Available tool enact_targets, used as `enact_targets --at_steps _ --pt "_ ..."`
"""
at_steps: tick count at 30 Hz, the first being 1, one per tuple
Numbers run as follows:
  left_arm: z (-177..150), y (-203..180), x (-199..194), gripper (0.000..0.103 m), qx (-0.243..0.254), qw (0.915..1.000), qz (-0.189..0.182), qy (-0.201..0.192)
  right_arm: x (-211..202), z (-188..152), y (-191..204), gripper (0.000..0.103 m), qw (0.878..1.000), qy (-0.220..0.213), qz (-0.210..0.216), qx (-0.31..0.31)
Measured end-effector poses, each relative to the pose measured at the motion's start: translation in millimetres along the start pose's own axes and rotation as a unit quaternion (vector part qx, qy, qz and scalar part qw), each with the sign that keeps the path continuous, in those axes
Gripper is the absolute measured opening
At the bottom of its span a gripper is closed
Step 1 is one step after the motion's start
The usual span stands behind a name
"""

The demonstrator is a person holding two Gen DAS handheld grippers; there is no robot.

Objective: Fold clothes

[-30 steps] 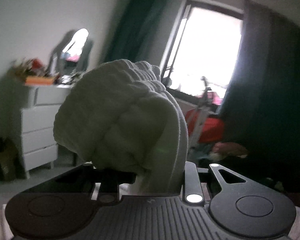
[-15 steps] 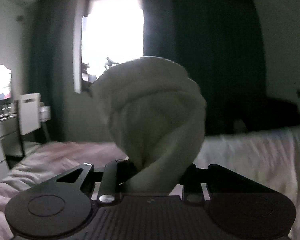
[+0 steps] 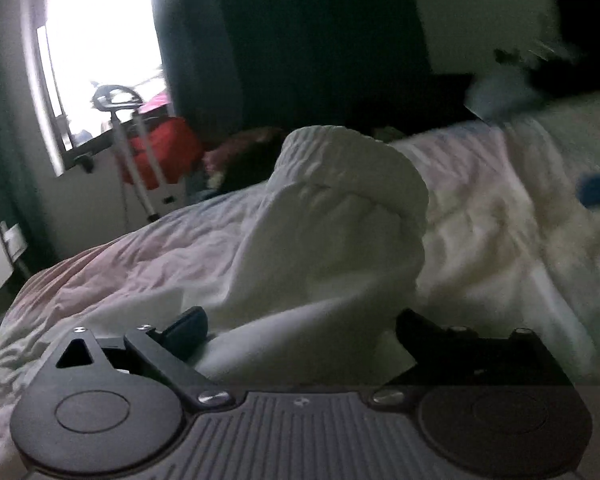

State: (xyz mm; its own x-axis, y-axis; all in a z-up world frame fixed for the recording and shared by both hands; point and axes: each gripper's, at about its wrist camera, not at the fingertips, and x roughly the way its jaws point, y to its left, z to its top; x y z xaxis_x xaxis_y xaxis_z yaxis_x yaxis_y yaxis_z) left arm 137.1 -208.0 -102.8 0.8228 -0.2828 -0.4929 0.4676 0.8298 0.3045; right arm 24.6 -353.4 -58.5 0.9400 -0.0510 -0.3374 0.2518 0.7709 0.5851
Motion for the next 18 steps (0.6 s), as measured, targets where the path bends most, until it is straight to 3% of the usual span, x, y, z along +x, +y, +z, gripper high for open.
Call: enact_targets --at_steps 4,11,18 --pt "-34.2 17.1 -39.1 0.102 0.038 0.9989 -0.011 0.028 3.0 -4.2 -5.0 0.091 0.998 0.023 0.025 0.045" --pt "-62.4 75.3 -70.1 0.102 0.109 0.9916 0.042 0.056 27.9 -28.7 -5.8 0.091 0.986 0.093 0.063 0.122" --pt "-82.5 106.9 -65.2 0.102 0.09 0.9923 0.055 0.064 66.1 -41.1 -3.3 0.091 0.982 0.098 0.051 0.154"
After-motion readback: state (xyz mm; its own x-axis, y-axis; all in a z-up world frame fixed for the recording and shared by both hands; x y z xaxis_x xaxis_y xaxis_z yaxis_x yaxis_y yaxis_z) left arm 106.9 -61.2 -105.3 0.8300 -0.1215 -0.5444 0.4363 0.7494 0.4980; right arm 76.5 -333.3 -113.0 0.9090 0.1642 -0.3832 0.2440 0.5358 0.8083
